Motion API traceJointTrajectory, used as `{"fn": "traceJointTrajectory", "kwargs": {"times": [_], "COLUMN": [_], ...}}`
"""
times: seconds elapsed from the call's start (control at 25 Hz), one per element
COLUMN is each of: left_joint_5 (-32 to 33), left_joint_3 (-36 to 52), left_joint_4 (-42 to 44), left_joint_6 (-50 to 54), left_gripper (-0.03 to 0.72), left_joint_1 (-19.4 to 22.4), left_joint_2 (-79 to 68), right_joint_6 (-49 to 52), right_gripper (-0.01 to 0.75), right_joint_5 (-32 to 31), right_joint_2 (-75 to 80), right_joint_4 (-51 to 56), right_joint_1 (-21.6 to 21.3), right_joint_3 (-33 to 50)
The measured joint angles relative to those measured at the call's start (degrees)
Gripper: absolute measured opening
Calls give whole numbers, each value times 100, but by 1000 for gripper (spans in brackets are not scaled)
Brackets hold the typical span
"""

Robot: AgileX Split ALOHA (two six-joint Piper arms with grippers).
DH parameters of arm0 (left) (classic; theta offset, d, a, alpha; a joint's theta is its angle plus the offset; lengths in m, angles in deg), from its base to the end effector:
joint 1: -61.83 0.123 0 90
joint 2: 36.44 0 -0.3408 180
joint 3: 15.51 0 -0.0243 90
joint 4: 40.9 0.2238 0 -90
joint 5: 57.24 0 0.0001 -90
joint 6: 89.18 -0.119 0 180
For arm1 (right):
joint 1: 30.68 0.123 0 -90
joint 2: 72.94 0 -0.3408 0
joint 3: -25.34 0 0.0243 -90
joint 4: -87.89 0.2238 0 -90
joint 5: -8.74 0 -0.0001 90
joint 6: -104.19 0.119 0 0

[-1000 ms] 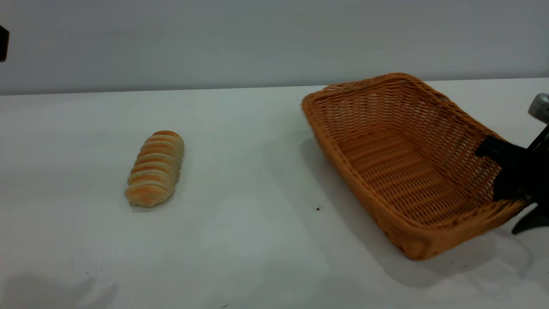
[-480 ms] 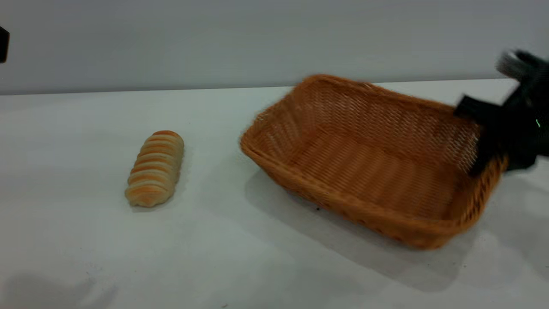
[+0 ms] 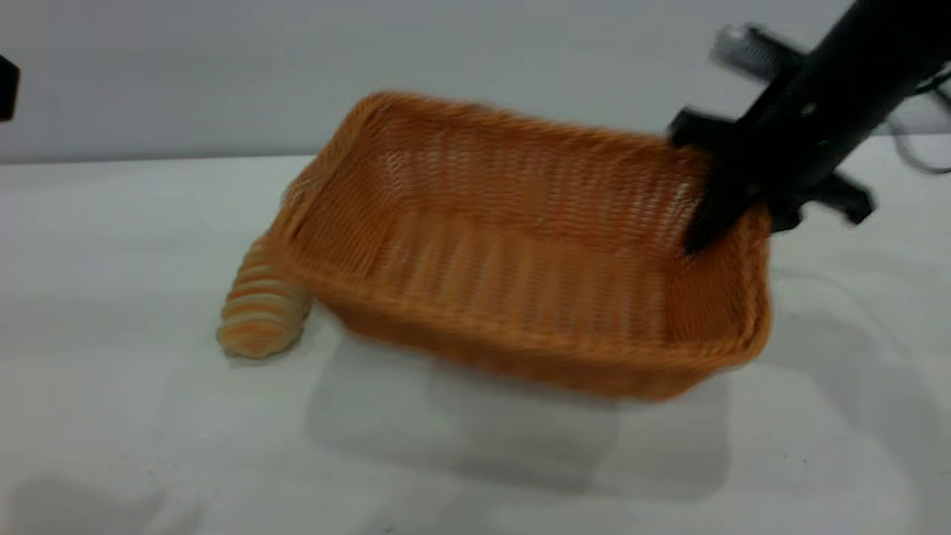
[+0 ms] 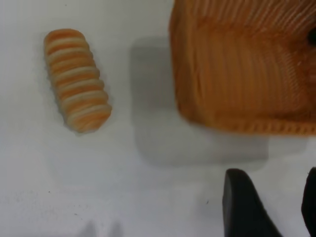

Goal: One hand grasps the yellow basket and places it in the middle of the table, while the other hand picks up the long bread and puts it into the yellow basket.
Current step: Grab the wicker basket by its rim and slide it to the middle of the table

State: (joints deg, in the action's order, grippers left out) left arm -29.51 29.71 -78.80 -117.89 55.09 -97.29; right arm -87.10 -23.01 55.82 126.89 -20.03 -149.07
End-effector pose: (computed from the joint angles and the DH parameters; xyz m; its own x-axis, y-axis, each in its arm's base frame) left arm 0.1398 -0.0508 0.3108 -0.6504 -0.0216 -0.7592 0.2693 0.9281 -0.2572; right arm 0.4140 0.1180 0.1441 -0.9614 0.1984 -0.1908 0.1025 0.9013 0.4208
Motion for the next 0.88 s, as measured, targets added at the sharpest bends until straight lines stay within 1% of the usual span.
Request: {"fn": "traceJointTrajectory", "kwargs": {"times": [0.12,0.24,0.32,0.36,0.44,0.56,0.68,0.8,0.88], "left_joint_5": [6,32,46,45,45,45,45,45,37], "left_joint_3": [0,0,0,0,0,0,0,0,0], "left_joint_4": [0,0,0,0,0,0,0,0,0], "left_joint_6": [5,5,5,5,5,5,5,5,5], "left_gripper": [365,365,365,365,365,365,365,365,365], "left_joint_1": [0,0,0,0,0,0,0,0,0], "left_joint_2": [0,0,0,0,0,0,0,-35,-145], "right_joint_6": [-333,-531,-589,-640,-727,-922,-1135,-1222,-1377], "right_gripper": [81,83,100,120,183,313,442,532,572], "right_joint_5": [39,300,493,580,838,1109,1192,1287,1378], "right_joint_2": [312,565,658,668,673,673,673,633,479], "right_joint_4": [28,28,60,85,160,267,382,386,348], "right_joint_1": [275,413,469,496,571,650,657,657,657], "right_joint_3": [-53,-55,-91,-93,-126,-158,-158,-158,-158]}}
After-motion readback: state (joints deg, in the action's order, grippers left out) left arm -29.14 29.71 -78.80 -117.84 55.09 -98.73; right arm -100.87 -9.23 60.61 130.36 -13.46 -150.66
